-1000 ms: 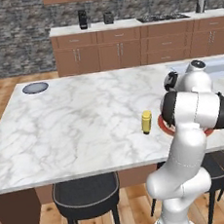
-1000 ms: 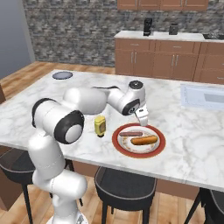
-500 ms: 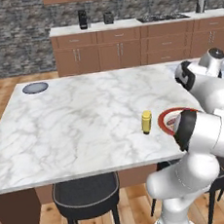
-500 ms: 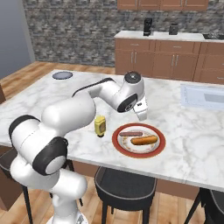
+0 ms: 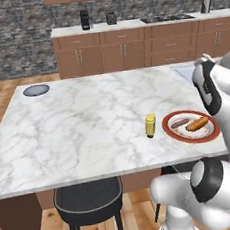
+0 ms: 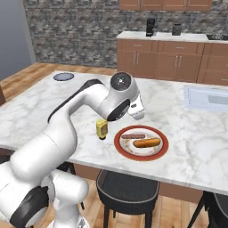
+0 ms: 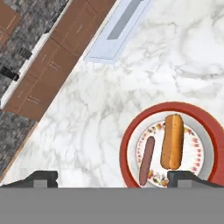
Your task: Move the hot dog bun to the plate on the dining table and place the condiment next to that plate. Then navigate to the fridge and take the sausage and place it on the plate as well.
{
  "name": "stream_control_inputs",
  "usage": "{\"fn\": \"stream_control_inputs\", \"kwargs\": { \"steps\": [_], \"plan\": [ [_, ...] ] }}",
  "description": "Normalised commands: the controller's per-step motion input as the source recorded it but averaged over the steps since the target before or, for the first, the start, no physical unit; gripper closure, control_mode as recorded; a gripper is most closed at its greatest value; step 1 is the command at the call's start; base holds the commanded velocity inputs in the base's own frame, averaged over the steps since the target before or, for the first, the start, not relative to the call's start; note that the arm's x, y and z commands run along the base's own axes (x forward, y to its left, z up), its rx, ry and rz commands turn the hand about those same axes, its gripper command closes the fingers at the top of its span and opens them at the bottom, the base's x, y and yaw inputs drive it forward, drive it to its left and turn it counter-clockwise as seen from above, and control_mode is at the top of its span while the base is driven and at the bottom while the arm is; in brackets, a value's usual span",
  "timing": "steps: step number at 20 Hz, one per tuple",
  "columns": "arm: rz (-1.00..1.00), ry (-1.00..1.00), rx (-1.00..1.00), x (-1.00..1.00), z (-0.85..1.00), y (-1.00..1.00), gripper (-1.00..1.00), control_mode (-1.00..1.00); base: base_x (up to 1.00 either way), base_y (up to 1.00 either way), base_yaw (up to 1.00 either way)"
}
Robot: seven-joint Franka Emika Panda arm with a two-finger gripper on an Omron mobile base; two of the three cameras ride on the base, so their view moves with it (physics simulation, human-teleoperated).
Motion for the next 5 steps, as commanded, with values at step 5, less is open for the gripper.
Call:
{"fn": "stream_control_inputs", "kwargs": {
  "steps": [5],
  "plan": [
    [0.04, -0.21, -0.08, -0.69, 0.79, 0.25, -1.00, -1.00, 0.00, 0.00, 0.00]
  ]
}}
